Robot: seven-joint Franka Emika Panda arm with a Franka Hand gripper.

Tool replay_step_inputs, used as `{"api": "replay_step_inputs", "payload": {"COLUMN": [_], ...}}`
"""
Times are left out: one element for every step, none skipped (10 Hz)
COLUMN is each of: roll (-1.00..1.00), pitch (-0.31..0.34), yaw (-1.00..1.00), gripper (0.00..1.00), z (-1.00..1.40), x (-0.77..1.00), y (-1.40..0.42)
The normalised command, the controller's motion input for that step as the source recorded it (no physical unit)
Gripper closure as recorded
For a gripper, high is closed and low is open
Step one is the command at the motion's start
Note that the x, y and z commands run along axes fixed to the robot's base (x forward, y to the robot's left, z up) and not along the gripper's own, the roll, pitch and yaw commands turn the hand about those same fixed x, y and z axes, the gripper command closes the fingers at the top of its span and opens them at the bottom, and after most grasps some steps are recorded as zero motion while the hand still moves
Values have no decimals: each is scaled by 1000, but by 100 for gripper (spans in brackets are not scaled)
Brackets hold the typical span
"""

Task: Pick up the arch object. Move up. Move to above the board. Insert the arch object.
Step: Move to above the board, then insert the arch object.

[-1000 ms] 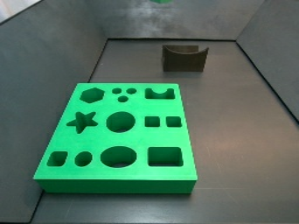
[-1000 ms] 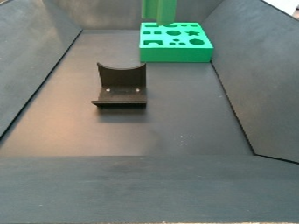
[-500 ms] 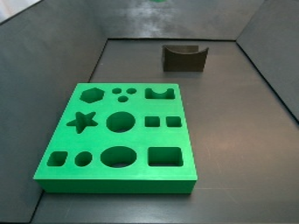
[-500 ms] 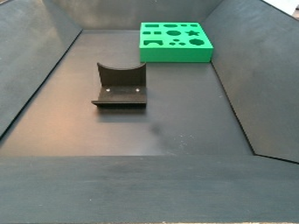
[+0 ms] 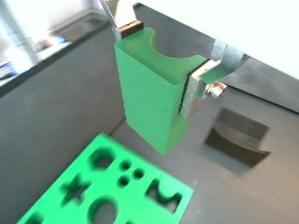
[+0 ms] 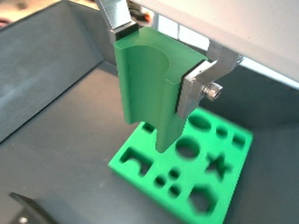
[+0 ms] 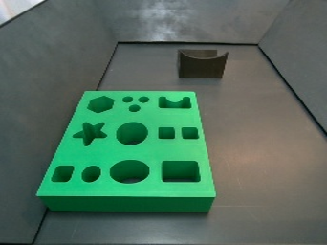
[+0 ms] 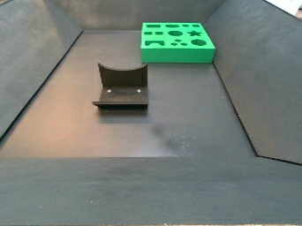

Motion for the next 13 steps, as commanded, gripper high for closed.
{"api": "replay_step_inputs", "payload": {"roll": [45,35,0,24,24,21,0,-96,-120,-111,-31,77,163], "pitch": [149,134,0,0,0,0,0,0,-11,-1,0,-21,-4], "yaw": [549,315,-11,-69,-40,-37,37,494,714,643,500,134,0], "gripper": [100,100,100,100,100,100,100,100,100,100,100,100,100], "z": [131,66,-17,-1000,-1000,-1000,-1000,-1000,-937,-980,-1000,-1000,-966], "x": [3,42,29,200,206,203,349,423,260,320,391,454,503], "y": [-390,-190,0,240,234,231,240,160,106,60,0,-323,-314]}}
